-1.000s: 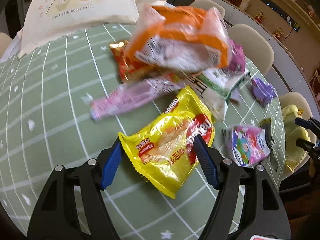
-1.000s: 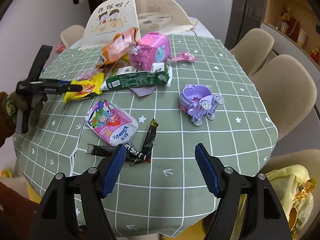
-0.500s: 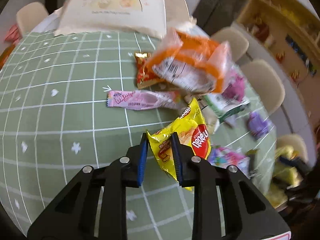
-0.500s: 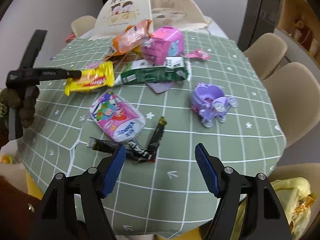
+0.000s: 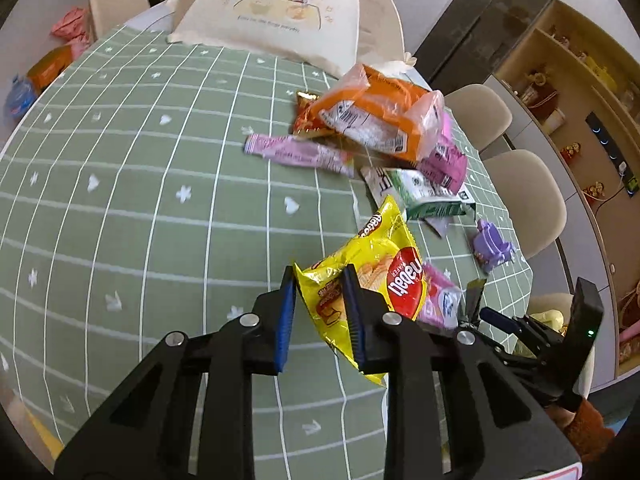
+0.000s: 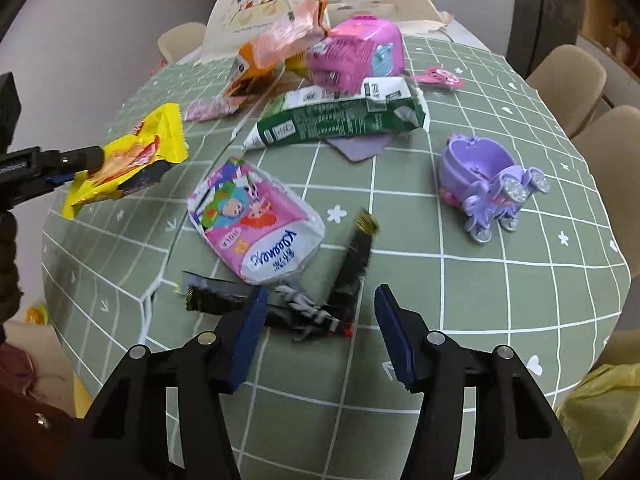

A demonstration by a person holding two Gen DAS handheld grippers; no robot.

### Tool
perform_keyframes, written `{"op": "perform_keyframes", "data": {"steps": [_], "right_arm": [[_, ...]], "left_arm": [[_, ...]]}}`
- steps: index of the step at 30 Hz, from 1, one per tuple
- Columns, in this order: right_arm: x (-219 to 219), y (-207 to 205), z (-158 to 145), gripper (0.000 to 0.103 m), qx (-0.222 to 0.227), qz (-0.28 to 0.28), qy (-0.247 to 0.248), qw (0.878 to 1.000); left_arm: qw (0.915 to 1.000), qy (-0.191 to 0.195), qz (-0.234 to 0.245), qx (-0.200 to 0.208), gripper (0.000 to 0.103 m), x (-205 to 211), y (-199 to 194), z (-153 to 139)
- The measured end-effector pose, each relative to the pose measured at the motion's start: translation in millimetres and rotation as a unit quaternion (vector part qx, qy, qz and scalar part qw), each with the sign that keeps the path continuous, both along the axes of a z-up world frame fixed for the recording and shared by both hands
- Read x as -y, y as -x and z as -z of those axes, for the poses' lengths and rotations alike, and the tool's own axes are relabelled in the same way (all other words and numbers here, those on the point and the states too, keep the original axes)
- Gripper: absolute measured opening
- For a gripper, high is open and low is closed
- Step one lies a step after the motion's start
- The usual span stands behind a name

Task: Collect trash
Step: 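Lift the yellow packet with the left tool while the right tool grasps the black wrappers, then carry the yellow packet and black wrappers over the yellow trash bag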

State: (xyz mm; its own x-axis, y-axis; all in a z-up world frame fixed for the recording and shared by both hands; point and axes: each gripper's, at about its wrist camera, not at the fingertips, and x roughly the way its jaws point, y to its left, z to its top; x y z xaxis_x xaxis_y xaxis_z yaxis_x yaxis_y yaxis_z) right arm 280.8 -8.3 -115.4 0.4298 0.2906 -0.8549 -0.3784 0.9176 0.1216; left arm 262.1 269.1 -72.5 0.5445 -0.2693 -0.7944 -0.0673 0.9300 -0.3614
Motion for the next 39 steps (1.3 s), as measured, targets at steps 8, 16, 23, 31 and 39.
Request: {"op": "perform_keyframes", "data": {"steps": [8, 16, 23, 31, 39], "right_arm": [[3.8, 4.0, 3.7, 0.028, -0.008, -0.024, -0.017, 1.000], [30.6, 22.8, -41.0, 0.022, 0.044, -0.008, -0.031, 0.999], [73.7, 49.6, -92.5, 0.022, 0.100, 0.023, -0.035, 0.994], [130.9, 92.5, -132.8, 0.022, 0.158, 0.064, -0.022, 0.985], [200.8, 136.0, -156.0, 0.022, 0.192, 0.123, -0.004, 0.974]], "left_arm": [[0.9999, -0.004, -0.012, 0.004, 0.023, 6.6, 24.2, -7.1], [0.9994, -0.005, -0.004, 0.034, 0.023, 29.5, 36.0, -31.3], [0.9950, -0.014, 0.029, 0.095, 0.023, 80.5, 40.4, -75.5], [0.9846, -0.014, 0.082, 0.153, 0.023, 154.6, 49.4, -113.7], [0.9762, 0.003, 0.141, 0.164, 0.023, 228.8, 58.8, -120.7]]}}
